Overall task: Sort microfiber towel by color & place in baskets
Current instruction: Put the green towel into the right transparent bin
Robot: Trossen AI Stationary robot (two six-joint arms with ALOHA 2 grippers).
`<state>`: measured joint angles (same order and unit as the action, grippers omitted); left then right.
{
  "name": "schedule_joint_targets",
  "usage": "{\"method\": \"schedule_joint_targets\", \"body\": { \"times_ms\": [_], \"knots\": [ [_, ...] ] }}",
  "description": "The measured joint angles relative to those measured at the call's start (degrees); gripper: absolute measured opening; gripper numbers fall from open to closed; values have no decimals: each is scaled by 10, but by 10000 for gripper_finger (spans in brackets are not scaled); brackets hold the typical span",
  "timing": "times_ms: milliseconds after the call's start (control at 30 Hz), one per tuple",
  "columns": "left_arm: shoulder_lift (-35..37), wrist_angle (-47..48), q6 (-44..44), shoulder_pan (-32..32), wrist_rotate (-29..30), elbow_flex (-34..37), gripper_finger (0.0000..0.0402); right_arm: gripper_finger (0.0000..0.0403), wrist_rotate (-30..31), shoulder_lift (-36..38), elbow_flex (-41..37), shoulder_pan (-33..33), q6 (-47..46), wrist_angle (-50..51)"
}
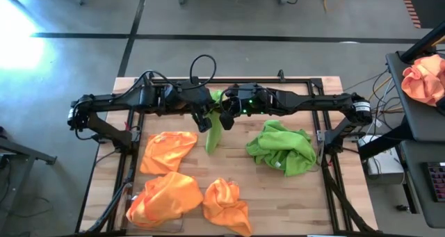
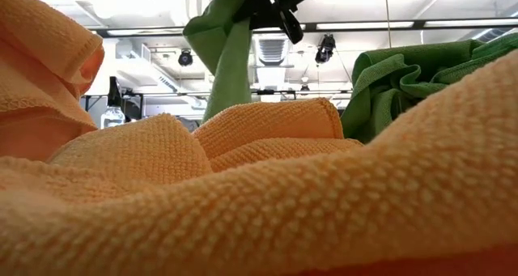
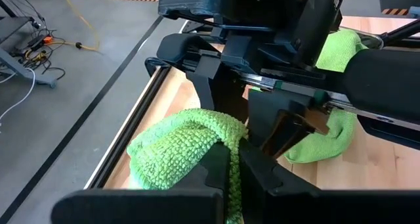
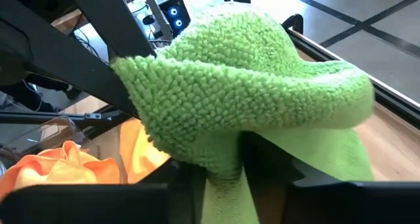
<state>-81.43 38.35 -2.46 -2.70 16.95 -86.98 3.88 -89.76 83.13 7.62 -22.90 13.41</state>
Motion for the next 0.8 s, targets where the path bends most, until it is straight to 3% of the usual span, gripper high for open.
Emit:
{"method": "schedule_joint_targets", "body": {
  "times_ms": [333,633,800],
  "knots": [
    [0,0,0,5,0,0,0,14,0,0,0,0,2,0],
    [0,17,-4,7,-3,0,0,10,0,0,0,0,0,0],
    [0,12,-2,8,-55,0,10,10,-2,0,0,0,0,0]
  ]
}}
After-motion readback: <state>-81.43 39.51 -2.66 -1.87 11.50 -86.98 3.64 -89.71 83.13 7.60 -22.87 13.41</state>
